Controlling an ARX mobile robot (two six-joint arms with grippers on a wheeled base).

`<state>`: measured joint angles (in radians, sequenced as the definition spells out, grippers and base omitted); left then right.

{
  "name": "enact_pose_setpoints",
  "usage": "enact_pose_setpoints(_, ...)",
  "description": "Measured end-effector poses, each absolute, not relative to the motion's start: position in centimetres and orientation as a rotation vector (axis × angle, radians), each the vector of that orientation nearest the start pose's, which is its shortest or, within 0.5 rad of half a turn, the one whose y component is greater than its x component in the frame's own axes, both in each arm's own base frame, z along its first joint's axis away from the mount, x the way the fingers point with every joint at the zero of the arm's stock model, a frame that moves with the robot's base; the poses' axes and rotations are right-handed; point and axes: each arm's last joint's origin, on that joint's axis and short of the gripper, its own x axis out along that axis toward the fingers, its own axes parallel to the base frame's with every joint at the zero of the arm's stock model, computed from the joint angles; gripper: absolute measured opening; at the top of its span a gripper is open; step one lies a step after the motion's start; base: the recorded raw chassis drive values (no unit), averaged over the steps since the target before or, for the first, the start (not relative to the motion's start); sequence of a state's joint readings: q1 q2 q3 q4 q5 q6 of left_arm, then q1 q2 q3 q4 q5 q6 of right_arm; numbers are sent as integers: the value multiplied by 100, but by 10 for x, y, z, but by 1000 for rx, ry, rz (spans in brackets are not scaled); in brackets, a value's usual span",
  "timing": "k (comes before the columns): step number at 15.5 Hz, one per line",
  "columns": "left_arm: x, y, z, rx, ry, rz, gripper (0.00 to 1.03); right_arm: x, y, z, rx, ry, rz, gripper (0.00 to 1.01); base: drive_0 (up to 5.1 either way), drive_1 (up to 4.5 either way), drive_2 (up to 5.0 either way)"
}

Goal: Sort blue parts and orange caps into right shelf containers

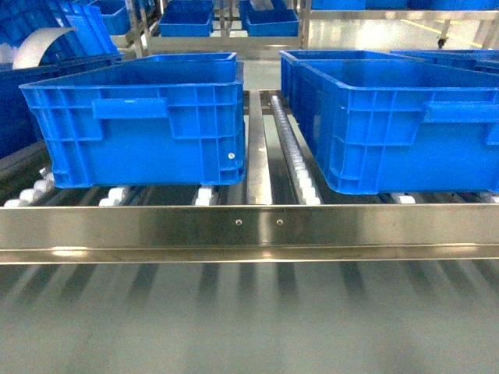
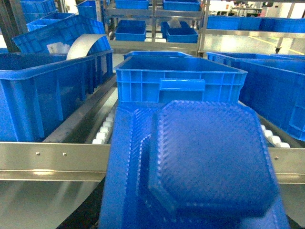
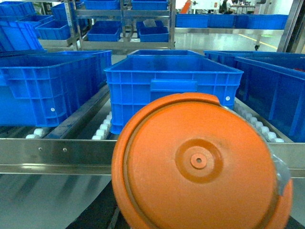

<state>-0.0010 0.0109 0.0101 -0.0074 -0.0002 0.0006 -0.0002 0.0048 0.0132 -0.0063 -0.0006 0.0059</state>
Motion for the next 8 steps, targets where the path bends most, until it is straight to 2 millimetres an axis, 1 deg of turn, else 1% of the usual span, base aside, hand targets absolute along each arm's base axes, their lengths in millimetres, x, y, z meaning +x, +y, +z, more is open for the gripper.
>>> enact_pose_setpoints(8,98,0,165,1,7,0,43,97,0,167,6,-2,0,45,0,0,0)
